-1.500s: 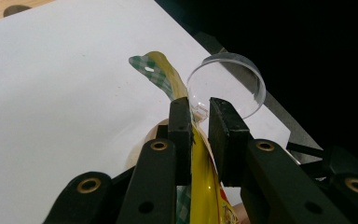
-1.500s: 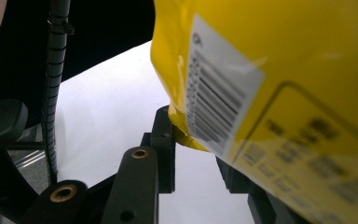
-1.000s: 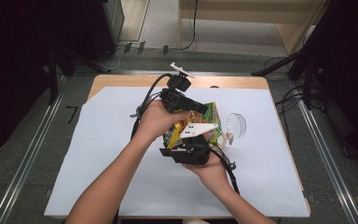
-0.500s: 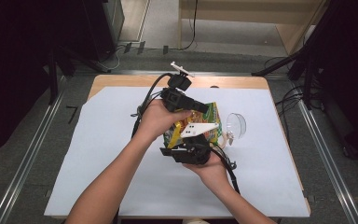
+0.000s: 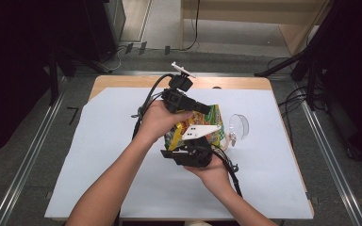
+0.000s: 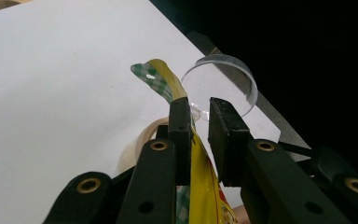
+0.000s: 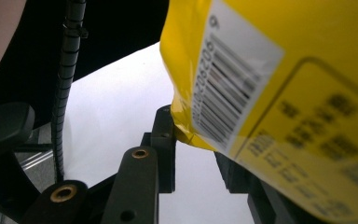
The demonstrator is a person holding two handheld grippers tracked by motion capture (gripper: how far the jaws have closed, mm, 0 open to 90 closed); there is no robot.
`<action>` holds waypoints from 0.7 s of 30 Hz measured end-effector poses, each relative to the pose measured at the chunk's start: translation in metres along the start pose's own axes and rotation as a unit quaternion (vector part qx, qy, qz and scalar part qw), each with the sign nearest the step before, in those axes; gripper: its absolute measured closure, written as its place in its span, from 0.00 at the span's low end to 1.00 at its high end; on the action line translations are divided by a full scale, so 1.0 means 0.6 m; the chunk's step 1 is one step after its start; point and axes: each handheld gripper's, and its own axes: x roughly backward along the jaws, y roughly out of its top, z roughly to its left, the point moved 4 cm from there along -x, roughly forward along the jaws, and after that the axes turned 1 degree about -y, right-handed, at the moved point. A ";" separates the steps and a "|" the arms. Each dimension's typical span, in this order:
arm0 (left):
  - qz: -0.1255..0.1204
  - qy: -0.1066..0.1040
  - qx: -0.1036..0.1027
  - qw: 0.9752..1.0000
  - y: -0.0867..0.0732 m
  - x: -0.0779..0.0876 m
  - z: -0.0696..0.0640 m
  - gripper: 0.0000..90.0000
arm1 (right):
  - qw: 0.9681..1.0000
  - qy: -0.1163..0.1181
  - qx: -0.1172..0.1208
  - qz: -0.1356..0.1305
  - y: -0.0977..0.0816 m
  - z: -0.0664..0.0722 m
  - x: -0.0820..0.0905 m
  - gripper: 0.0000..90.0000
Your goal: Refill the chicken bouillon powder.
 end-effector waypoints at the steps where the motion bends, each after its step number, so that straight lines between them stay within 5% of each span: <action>1: -0.001 0.000 0.000 1.000 0.000 0.000 0.000 0.88 | 1.000 -0.001 0.001 0.001 -0.001 -0.001 -0.001 0.80; 21: -0.007 -0.001 0.000 1.000 -0.004 0.000 0.000 0.88 | 1.000 -0.005 0.006 0.009 -0.004 -0.003 -0.001 0.80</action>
